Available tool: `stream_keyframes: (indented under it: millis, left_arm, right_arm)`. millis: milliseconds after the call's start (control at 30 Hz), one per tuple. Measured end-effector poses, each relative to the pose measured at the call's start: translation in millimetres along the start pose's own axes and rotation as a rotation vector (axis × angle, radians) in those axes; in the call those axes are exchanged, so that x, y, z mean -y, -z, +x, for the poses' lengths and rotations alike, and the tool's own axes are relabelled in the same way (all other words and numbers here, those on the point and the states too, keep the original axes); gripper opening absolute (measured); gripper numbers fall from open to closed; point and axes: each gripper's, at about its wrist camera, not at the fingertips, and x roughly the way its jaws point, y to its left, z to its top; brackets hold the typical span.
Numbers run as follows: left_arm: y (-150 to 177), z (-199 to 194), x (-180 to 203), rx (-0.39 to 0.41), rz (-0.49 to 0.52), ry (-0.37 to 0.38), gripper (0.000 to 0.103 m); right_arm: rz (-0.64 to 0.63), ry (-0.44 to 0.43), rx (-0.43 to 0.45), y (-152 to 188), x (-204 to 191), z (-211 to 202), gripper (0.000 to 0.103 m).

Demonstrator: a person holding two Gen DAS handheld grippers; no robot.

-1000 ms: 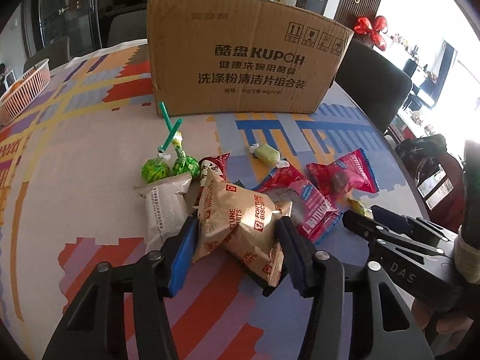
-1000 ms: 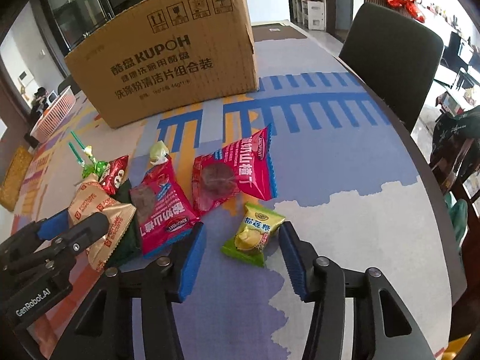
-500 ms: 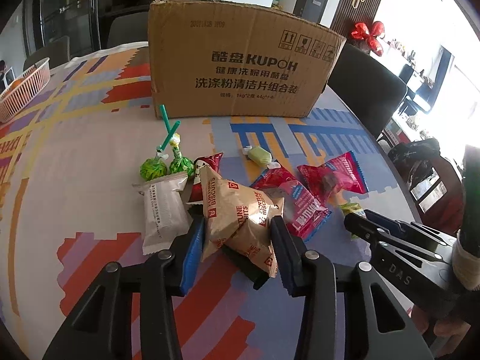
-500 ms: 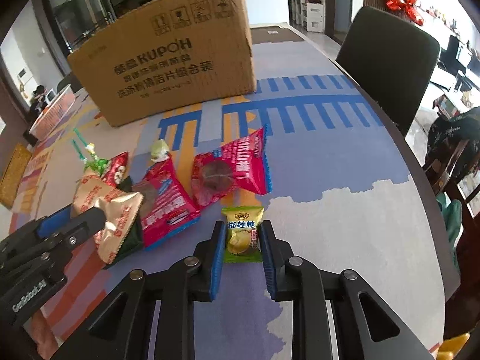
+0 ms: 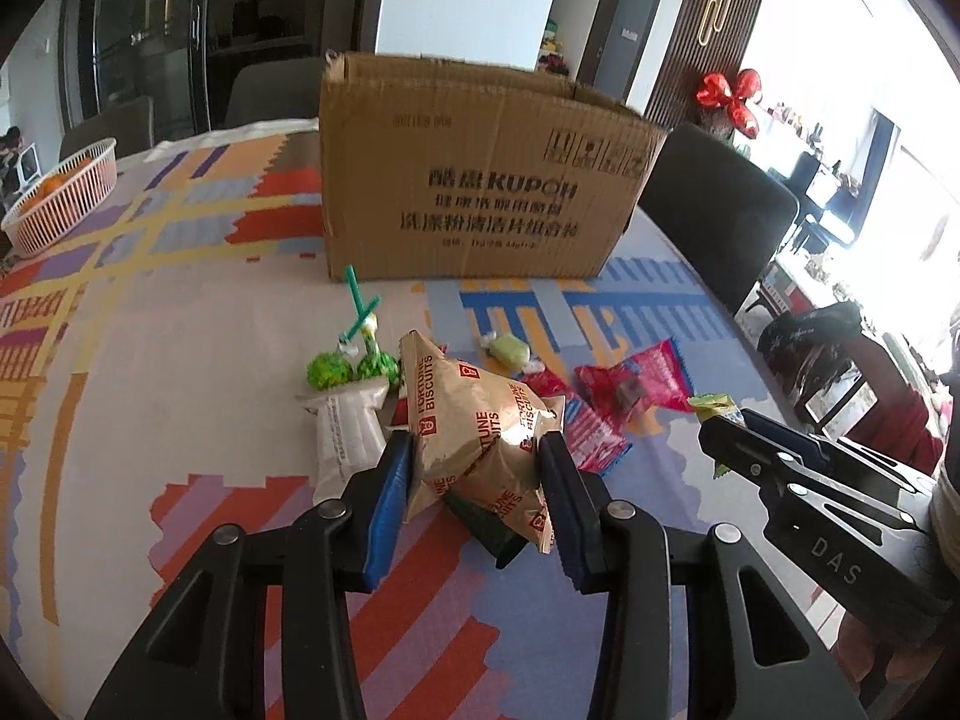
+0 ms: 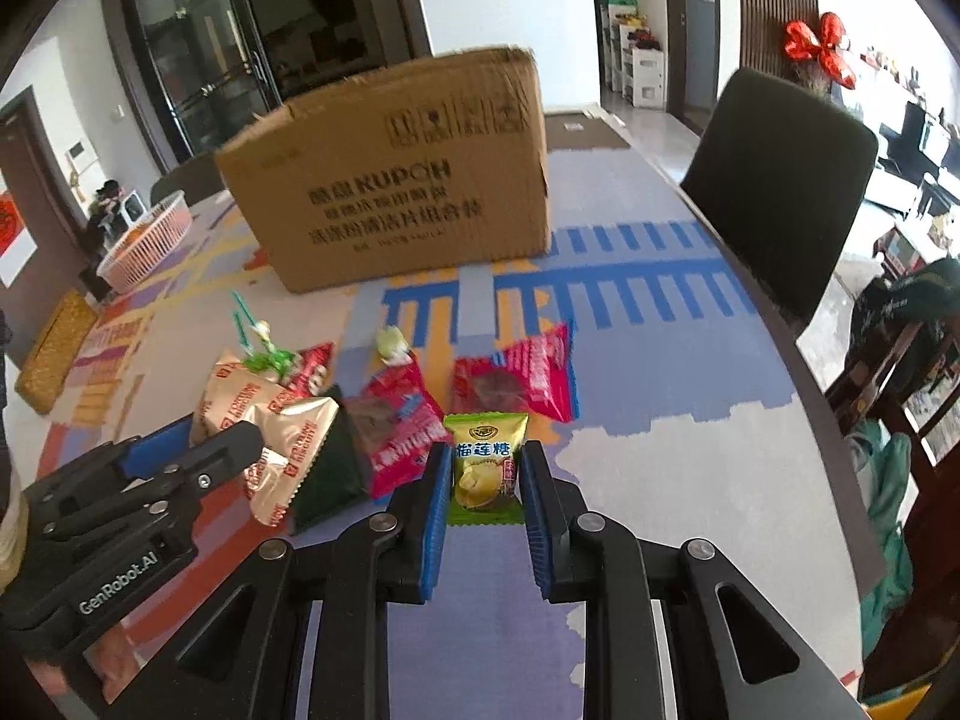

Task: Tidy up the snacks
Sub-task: 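Carry both held snacks into the cardboard box and open both tools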

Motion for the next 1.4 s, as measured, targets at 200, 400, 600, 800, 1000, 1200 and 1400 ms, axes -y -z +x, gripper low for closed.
stream_keyframes:
  millis: [200,400,600,800,1000,1200,1400]
  left_arm:
    - [-15,-21,2,0.063,0.013,-0.003,0.043]
    - [-36,-36,4,0.121,0.03,-0.013,0.043]
    - [-60,-46,2,0.176,0.046,-0.038,0.043]
    - [-86,-55,0,0.224,0.064,-0.061,0.043]
    - [-113,-61,-1,0.263,0.075,-0.065,0.043]
    - [-140,-60,-1,0.29,0.09,-0.072,0.043]
    - [-163,-47,-4,0.284,0.102,-0.087,0.043]
  right_arm:
    - [-0.023,-0.018,0.065,-14,-9,-21,0.024]
    - [-0.037,-0.035,0.127,-32,-17,-38,0.024]
    - [-0.044,-0.06,0.168,-54,-26,-45,0.024]
    - [-0.055,-0.082,0.202,-79,-36,-45,0.024]
    - [-0.062,-0.103,0.227,-107,-39,-45,0.024]
    - [-0.06,-0.108,0.241,-138,-40,-40,0.024]
    - [-0.069,-0.102,0.242,-167,-39,-27,0.024]
